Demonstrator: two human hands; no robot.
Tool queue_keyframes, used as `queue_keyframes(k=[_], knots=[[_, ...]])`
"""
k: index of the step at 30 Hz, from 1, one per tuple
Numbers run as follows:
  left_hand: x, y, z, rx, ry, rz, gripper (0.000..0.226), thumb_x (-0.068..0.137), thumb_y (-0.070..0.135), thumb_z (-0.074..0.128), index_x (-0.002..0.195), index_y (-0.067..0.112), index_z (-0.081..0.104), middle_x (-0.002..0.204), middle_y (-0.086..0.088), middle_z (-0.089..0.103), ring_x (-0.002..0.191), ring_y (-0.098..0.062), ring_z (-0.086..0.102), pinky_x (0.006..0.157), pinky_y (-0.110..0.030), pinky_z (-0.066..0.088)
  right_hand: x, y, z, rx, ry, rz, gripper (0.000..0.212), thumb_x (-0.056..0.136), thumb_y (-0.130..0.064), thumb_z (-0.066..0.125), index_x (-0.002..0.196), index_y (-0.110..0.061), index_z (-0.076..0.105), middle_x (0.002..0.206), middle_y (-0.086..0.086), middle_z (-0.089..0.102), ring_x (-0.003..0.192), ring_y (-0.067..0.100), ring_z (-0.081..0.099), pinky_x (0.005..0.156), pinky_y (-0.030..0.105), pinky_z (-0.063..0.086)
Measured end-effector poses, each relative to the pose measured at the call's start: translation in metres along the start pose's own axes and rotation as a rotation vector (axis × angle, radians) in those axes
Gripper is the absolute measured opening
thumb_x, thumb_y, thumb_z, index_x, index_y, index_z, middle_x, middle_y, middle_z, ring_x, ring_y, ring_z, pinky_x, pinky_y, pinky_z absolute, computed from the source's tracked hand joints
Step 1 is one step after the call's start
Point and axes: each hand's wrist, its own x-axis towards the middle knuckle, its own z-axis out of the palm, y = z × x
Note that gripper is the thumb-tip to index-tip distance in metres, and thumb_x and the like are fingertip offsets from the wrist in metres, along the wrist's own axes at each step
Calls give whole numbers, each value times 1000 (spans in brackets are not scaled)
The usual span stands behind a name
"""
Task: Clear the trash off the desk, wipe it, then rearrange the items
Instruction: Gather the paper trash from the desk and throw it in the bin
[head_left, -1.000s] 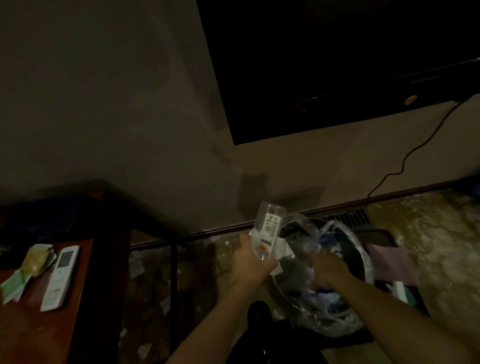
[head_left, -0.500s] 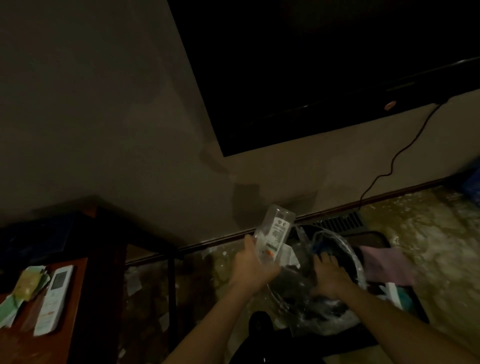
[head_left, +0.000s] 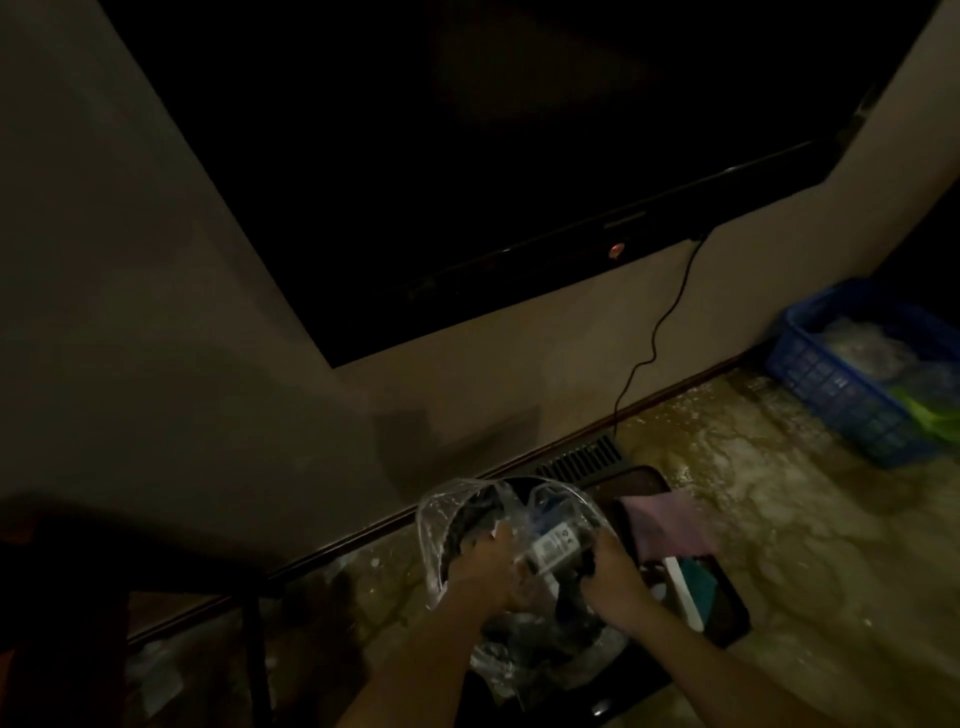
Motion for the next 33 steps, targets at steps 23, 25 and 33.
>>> queue_keyframes(k=[23, 25, 33], knots=[[56, -23, 8, 133, 30, 130, 106, 77, 51, 73, 150, 11, 8, 156, -14, 11, 144, -35, 16, 113, -42, 28, -5, -13, 40, 114, -8, 44, 86, 77, -32, 69, 144, -4, 24, 145, 13, 35, 135, 28, 35, 109, 31, 29], [49, -26, 4, 88, 67, 161, 96, 76, 46, 75, 146, 13, 19, 152, -12, 20, 140, -33, 24, 110, -41, 33, -8, -15, 33, 84, 4, 29, 96, 71, -48, 65, 146, -6, 21, 147, 12, 33, 135, 27, 33, 110, 32, 30], [-15, -38, -5, -121, 266, 261, 82, 87, 40, 66, 151, 19, 18, 159, -6, 13, 146, -27, 15, 116, -40, 24, -30, -30, 2, -105, 51, -214, 68, 84, -33, 67, 139, -10, 35, 144, 13, 38, 133, 28, 36, 110, 37, 33]])
